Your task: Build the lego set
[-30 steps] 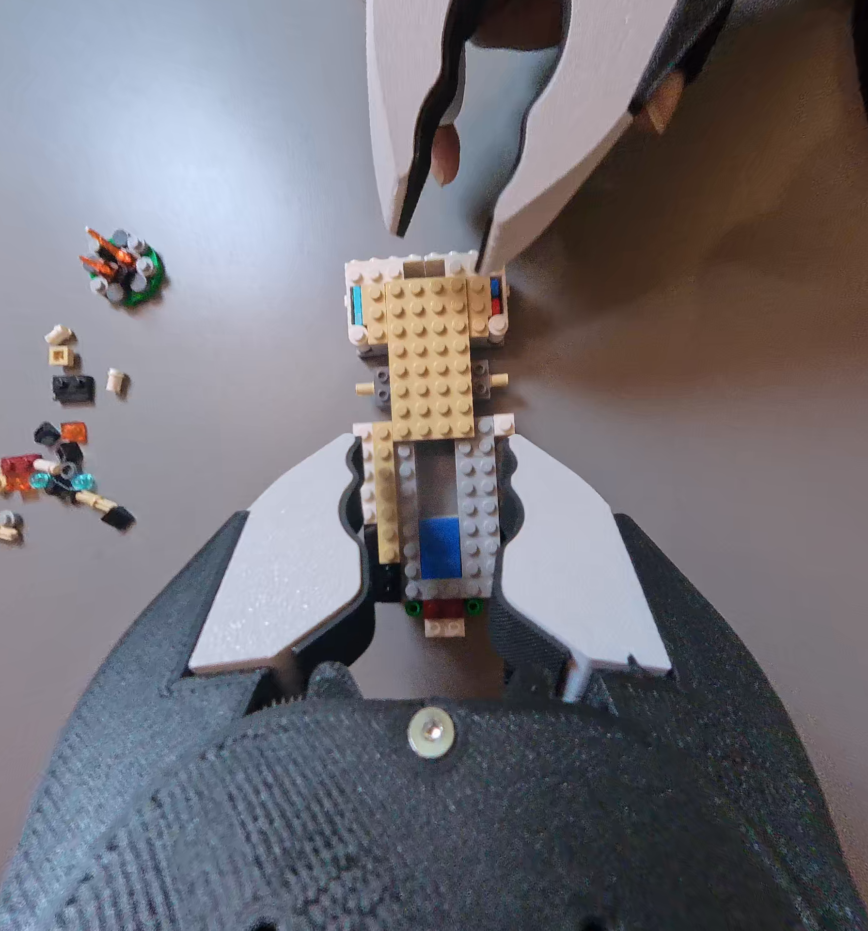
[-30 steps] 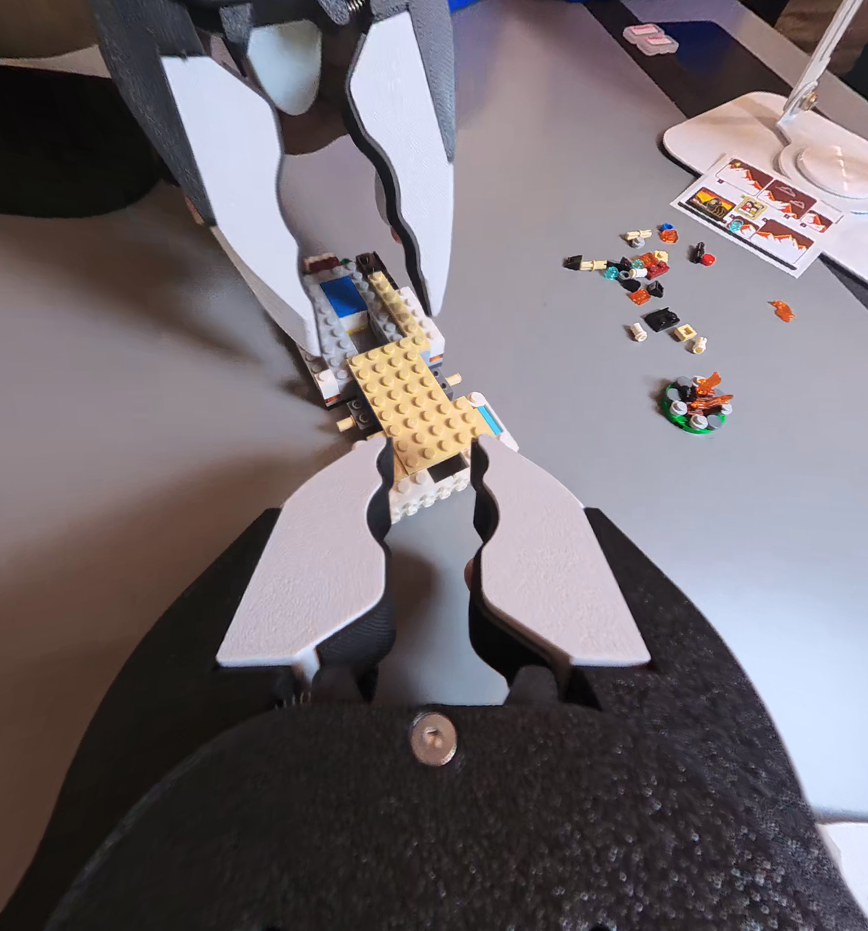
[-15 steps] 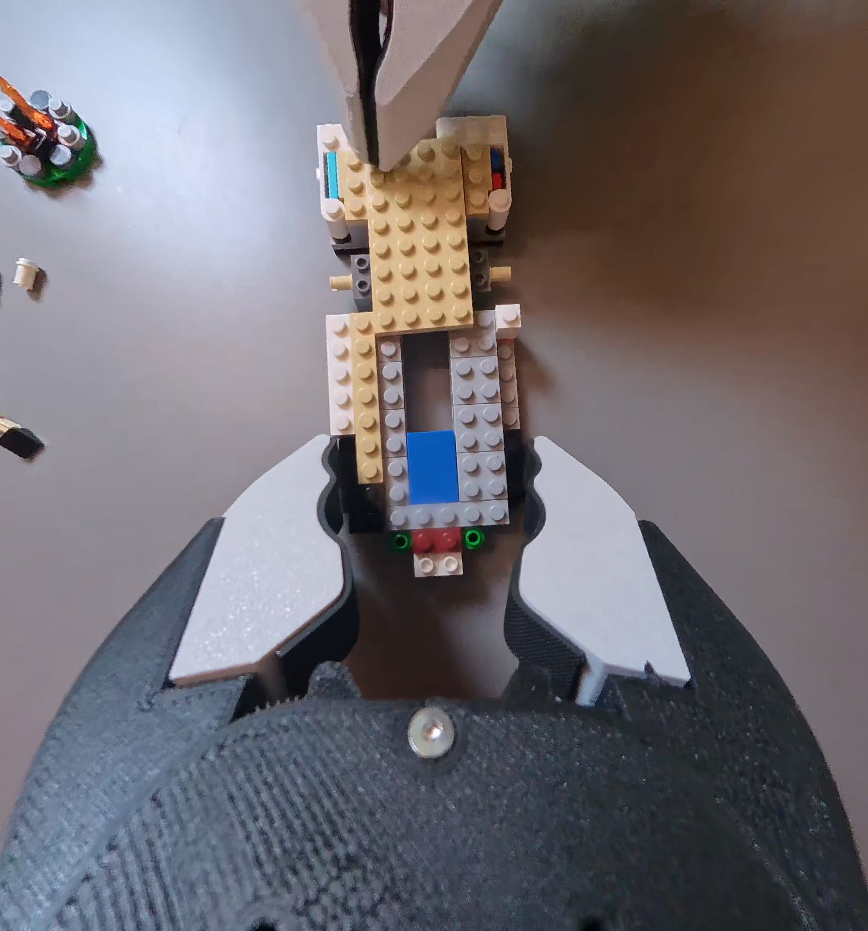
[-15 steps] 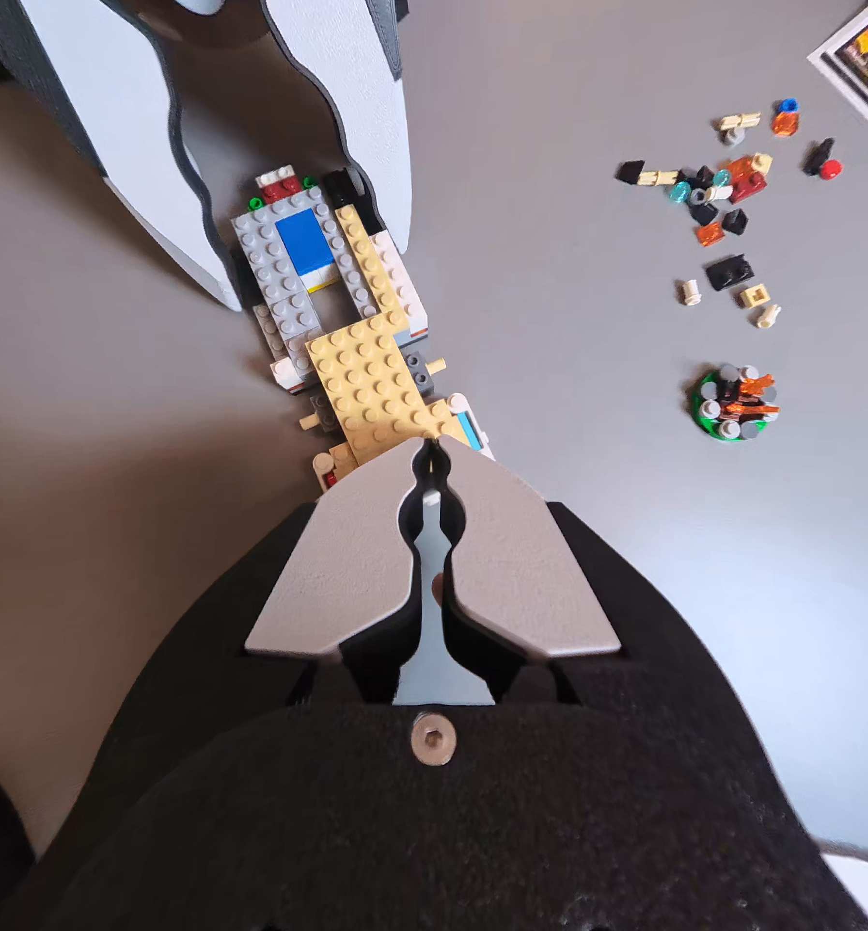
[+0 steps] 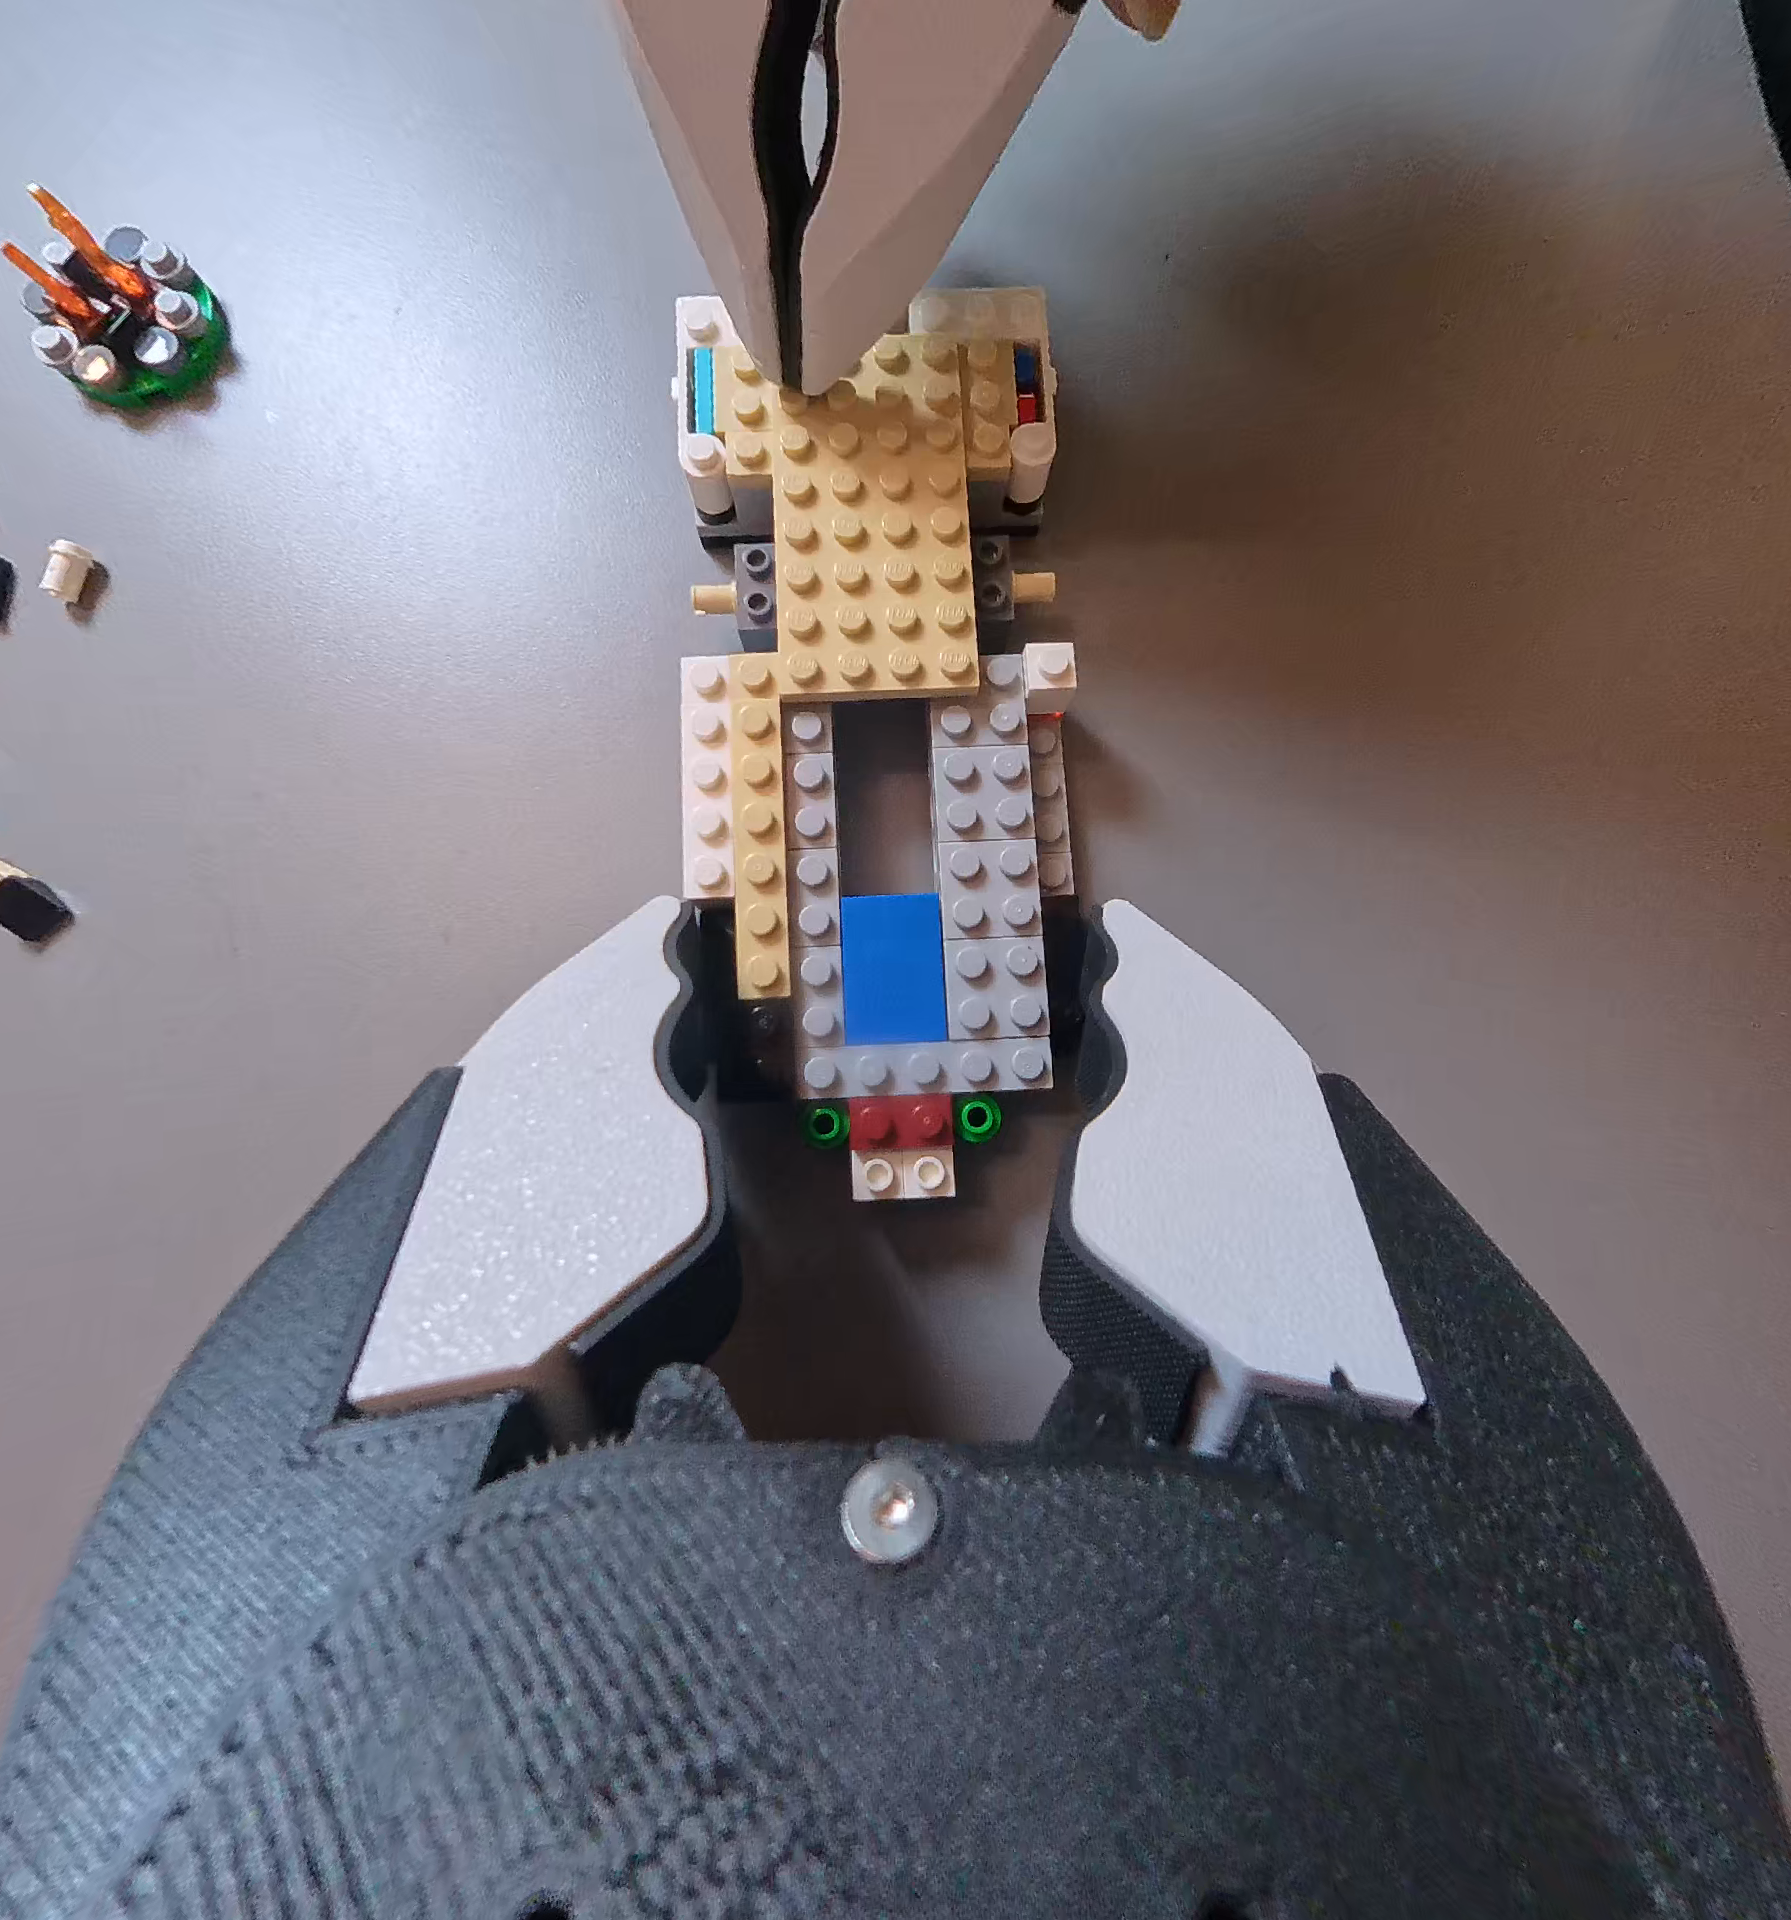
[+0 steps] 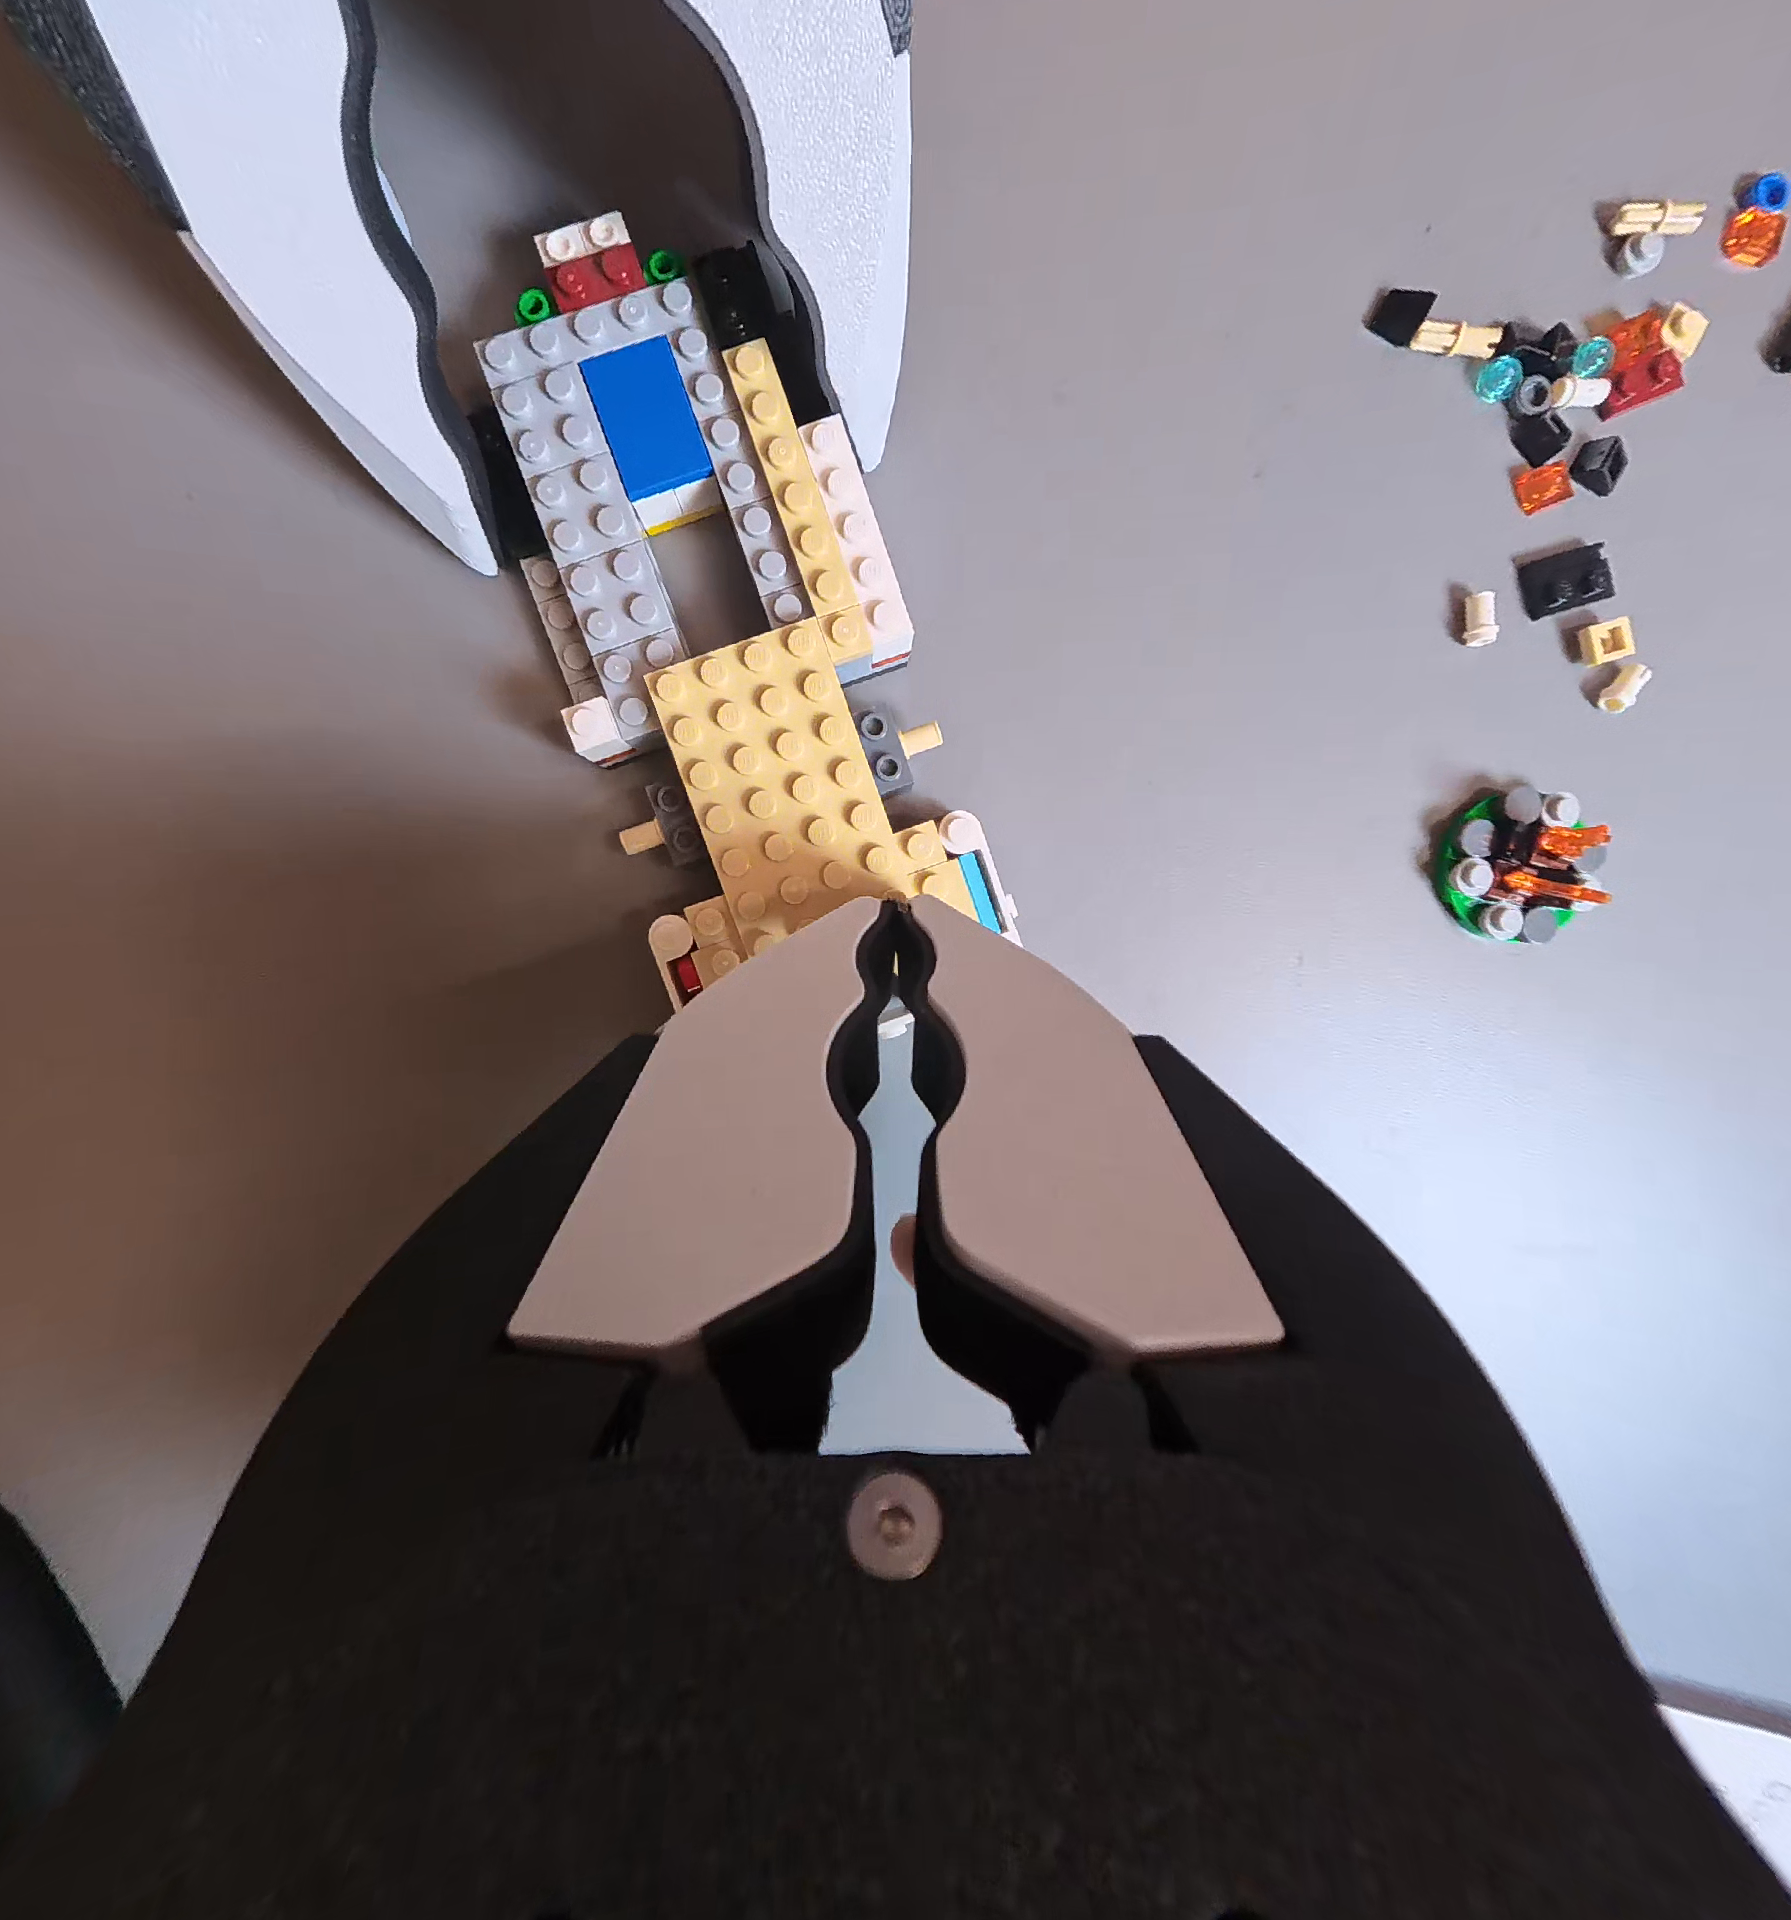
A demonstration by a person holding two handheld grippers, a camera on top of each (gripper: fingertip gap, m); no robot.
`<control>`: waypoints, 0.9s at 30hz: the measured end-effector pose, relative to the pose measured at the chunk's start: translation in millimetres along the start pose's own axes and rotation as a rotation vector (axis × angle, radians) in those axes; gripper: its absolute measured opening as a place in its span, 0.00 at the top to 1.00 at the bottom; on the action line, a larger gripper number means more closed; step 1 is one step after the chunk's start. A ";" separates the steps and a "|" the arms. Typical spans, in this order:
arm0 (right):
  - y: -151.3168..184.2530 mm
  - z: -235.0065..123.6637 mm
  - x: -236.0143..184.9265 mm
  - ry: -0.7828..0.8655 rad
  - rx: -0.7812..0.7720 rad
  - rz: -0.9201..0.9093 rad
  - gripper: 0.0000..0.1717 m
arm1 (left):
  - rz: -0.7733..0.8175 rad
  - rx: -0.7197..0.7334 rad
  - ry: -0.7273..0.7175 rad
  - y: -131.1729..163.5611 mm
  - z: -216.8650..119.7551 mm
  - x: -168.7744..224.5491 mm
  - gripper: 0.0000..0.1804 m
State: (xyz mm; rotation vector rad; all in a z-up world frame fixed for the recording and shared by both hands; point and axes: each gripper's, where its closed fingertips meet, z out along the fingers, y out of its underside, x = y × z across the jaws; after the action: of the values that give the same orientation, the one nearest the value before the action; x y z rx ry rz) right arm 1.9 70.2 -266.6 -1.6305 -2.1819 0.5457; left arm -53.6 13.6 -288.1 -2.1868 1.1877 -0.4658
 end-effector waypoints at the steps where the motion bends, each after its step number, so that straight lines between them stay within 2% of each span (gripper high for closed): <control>1: -0.1 -0.1 0.7 0.008 0.008 0.004 1.00 | -0.001 -0.001 -0.001 0.0 0.0 0.1 0.61; 5: -7.6 -5.9 -1.6 -0.017 0.082 0.063 0.99 | -0.005 -0.003 -0.011 -0.1 0.4 0.3 0.61; 9: -9.1 -12.4 -1.4 -0.024 0.085 0.070 0.97 | -0.007 -0.001 -0.013 0.0 0.4 0.4 0.61; 19: 1.9 -0.1 -4.9 -0.033 -0.032 0.014 1.00 | -0.014 0.009 -0.013 0.2 -0.2 0.5 0.61; 27: 3.7 0.2 -5.6 -0.079 -0.194 -0.042 1.00 | -0.014 0.013 -0.014 0.3 -0.2 0.6 0.61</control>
State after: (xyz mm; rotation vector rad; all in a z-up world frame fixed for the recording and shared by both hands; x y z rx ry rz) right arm 6.4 65.7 -269.0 -1.6809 -2.3853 0.4034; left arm -53.5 12.9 -288.1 -2.1852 1.1594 -0.4626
